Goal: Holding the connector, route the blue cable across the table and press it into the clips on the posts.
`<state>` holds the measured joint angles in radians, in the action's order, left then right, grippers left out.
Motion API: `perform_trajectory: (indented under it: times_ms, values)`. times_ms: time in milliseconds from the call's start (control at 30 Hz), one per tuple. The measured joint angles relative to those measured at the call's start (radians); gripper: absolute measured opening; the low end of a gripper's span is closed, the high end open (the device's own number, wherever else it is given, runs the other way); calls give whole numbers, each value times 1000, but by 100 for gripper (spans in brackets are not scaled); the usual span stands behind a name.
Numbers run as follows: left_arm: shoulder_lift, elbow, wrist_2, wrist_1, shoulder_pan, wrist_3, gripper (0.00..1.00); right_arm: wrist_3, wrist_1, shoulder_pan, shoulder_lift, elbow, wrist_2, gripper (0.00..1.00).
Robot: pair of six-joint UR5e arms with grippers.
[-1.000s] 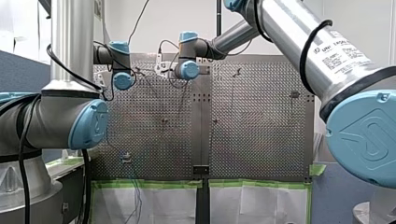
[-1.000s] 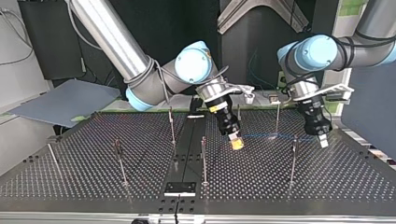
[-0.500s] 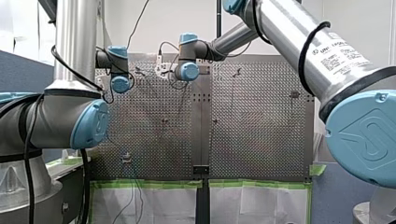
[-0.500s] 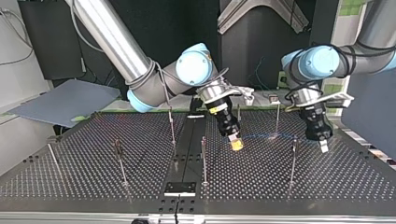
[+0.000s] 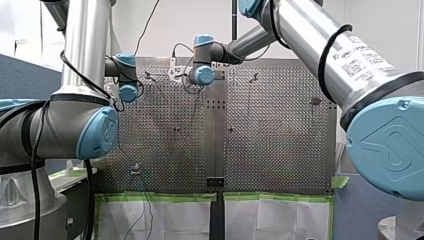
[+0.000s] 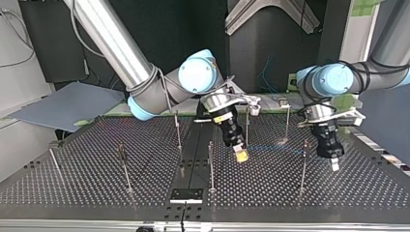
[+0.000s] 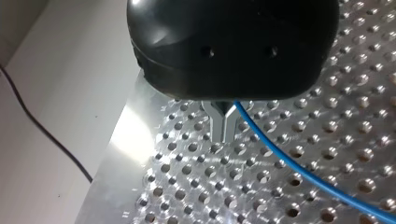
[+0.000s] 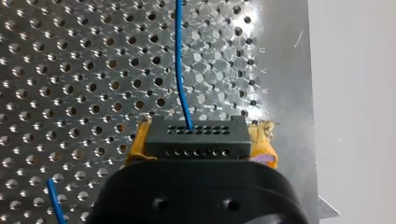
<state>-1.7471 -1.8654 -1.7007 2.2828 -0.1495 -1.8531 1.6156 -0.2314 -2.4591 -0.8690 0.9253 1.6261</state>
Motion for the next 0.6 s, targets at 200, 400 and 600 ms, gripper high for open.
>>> perform_trajectory:
  times_ms: [200, 400, 600]
  values:
    - [-3, 8, 28, -14, -19, -30, 0, 0, 3, 8, 10, -22, 0, 0]
    - [-19, 10, 59, -27, -29, -57, 0, 0, 9, 11, 25, -37, 0, 0]
    - [-38, 11, 76, -20, -29, -69, 25, 0, 10, 11, 31, -39, -1, 0]
